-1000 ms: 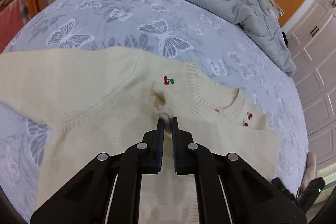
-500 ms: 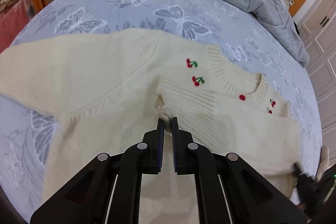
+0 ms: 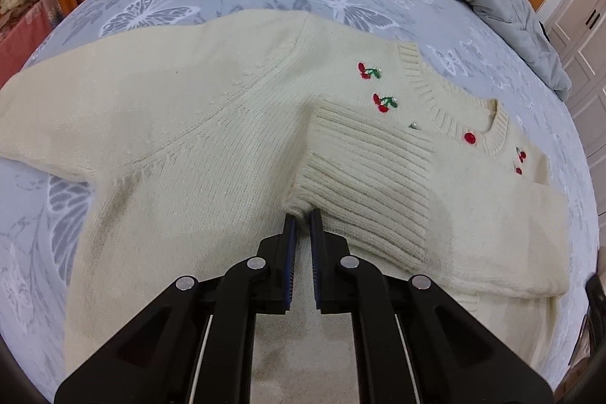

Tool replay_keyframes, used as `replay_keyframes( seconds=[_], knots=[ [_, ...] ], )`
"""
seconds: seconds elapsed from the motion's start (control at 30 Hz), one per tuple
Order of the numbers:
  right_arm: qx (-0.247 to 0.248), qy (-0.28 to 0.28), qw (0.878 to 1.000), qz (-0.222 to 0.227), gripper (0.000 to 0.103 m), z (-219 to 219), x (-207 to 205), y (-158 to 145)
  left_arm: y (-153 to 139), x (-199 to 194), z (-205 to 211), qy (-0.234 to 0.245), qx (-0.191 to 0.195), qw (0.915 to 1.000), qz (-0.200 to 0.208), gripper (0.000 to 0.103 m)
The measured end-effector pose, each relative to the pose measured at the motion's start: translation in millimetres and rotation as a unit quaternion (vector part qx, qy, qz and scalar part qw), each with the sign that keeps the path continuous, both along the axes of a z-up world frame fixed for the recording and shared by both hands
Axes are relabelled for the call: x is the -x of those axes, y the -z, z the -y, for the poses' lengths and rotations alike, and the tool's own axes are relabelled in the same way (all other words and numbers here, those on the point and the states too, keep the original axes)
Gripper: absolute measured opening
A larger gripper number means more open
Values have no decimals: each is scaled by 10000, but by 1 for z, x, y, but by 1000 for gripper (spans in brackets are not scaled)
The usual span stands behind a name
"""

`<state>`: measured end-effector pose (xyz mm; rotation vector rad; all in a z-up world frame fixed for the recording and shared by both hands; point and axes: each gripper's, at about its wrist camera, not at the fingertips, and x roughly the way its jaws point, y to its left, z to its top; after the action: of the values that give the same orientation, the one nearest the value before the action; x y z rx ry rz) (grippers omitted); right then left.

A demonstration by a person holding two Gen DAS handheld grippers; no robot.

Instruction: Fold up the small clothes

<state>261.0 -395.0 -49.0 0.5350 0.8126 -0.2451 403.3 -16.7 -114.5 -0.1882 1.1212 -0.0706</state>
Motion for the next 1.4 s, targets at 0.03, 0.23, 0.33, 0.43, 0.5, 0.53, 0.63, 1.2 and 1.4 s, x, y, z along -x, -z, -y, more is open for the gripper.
replay_keyframes(
  seconds=[0.03,0.23,0.33,0.43,0.5,0.53,0.63,1.2,1.4],
  knots=[
    [57,-19,9997,-242,16,0,-10,11,0,0,0,-17,17,10000,-11,8],
    [333,-213,9972,-640,18,-15,-20,17,-14,11,-40,-278,664,9974,35,10],
    [203,-580,9976,-331,20,-40,16,-7,-26,23,-109,-811,1127,9900,225,52],
    [43,-896,9953,-370,31,-65,57,-8,-28,34,-214,-2093,1169,9703,325,77],
    [-9,-1058,9929,-537,33,-86,87,0,-25,35,-268,-2693,1052,9571,214,77],
    [-47,-1124,9915,-648,33,-95,101,4,-21,34,-298,-3021,1002,9479,138,77],
    [-350,-1236,9851,-1141,33,-122,135,26,-7,28,-370,-3783,862,9216,-122,76],
    [-751,-825,9885,-1025,42,-130,159,19,-199,-4,-132,-570,314,9862,1525,10],
    [-904,-500,9904,-923,43,-98,175,20,-165,41,61,1022,695,9871,1018,17]
  ],
)
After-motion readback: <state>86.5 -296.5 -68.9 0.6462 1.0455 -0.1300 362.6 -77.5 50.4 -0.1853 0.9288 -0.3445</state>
